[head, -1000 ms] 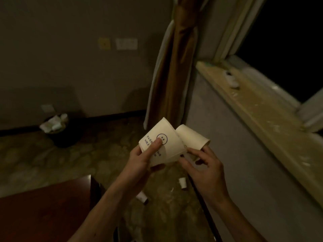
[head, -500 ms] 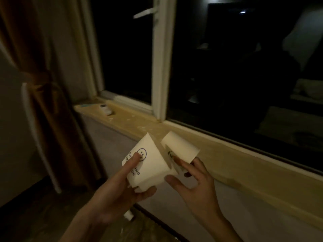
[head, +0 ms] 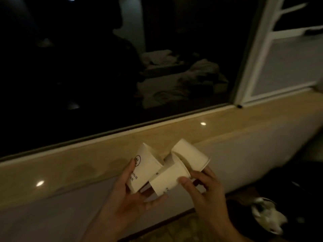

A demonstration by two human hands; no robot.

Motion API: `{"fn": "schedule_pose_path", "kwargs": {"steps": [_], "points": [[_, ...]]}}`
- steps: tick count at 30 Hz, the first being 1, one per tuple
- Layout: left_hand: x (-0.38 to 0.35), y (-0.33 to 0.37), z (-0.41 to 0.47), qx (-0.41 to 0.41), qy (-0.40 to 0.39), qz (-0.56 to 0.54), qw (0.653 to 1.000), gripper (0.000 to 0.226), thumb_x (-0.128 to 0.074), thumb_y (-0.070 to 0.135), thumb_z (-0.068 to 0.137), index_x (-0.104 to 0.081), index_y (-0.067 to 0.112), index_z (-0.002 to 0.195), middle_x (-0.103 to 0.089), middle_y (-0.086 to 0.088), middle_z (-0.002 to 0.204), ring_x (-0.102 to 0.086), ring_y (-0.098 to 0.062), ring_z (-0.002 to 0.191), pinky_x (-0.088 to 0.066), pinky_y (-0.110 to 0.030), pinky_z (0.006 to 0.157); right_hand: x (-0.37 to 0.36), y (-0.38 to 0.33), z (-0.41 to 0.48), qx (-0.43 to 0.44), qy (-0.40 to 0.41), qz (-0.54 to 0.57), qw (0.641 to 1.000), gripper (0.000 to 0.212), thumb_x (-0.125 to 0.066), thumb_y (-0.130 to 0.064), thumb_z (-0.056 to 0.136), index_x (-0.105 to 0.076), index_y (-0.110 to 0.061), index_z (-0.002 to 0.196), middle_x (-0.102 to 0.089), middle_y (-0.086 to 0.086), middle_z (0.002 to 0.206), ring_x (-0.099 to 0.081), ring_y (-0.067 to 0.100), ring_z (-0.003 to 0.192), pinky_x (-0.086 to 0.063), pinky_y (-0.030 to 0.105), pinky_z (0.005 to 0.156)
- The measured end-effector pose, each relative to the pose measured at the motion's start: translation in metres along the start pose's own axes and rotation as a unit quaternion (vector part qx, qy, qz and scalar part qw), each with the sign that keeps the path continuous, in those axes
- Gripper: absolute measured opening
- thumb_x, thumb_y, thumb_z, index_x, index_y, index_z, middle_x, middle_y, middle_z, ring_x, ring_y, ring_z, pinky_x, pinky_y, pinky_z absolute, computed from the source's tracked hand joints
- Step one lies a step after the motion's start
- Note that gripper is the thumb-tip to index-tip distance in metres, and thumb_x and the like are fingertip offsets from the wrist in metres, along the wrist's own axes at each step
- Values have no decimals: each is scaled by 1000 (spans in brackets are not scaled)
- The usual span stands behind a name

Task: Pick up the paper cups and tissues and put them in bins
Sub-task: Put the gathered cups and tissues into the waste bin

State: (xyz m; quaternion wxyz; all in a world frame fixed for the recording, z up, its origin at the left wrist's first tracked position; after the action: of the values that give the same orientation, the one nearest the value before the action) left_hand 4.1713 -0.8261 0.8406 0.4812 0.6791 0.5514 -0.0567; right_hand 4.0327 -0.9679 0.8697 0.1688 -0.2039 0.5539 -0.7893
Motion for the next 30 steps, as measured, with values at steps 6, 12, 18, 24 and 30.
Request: {"fn": "schedule_pose_path", "kwargs": {"steps": [6, 12, 18, 24, 30], "points": [[-91, -89, 71, 135, -48, 41, 989, 66, -79, 39, 65, -64, 10, 123, -69, -24, 114, -70, -43, 94, -57, -53, 67, 126, 59, -16, -117, 168, -3, 979, 15, -71, -47, 67, -77, -35, 75, -65, -7, 107, -65, 7, 91, -57, 26, 74], [-137, -139, 140, 197, -103, 144, 964, 58, -69, 42, 75, -62, 14, 125, -70, -20, 112, -72, -36, 92, -61, -45, 66, 179, 120, -24, -217, 268, -8, 939, 24, -67, -48, 70, -75, -28, 79, -68, 0, 98, -67, 11, 86, -58, 26, 68], [-185, -159, 218, 251, -156, 196, 935, 45, -66, 39, 77, -65, 18, 116, -72, -20, 104, -72, -38, 91, -60, -42, 59, 209, 154, 4, -289, 347, -28, 892, 26, -63, -44, 73, -73, -23, 85, -70, -11, 85, -65, 5, 82, -54, 20, 64], [-245, -205, 272, 312, -214, 262, 888, 49, -69, 38, 76, -63, 15, 118, -73, -17, 103, -73, -32, 90, -60, -39, 62, 256, 170, 11, -319, 437, -38, 840, 20, -65, -29, 85, -70, -15, 99, -69, 2, 103, -66, 18, 93, -57, 33, 77], [-283, -276, 295, 380, -212, 299, 849, 50, -72, 36, 75, -63, 13, 118, -74, -18, 102, -73, -31, 89, -61, -40, 64, 295, 206, -13, -352, 530, -1, 771, 9, -66, -27, 85, -68, -19, 89, -69, -1, 97, -67, 15, 90, -56, 26, 68]]}}
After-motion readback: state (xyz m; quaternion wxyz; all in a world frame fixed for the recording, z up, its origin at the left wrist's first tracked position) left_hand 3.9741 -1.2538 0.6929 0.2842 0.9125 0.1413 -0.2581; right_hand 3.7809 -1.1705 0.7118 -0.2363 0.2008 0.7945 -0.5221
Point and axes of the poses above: each hand's wrist, its own z-axis towards the middle knuckle, its own x-axis out of the back of the hand, y = z × x, the point moved 9 cm from there along z, towards the middle knuckle
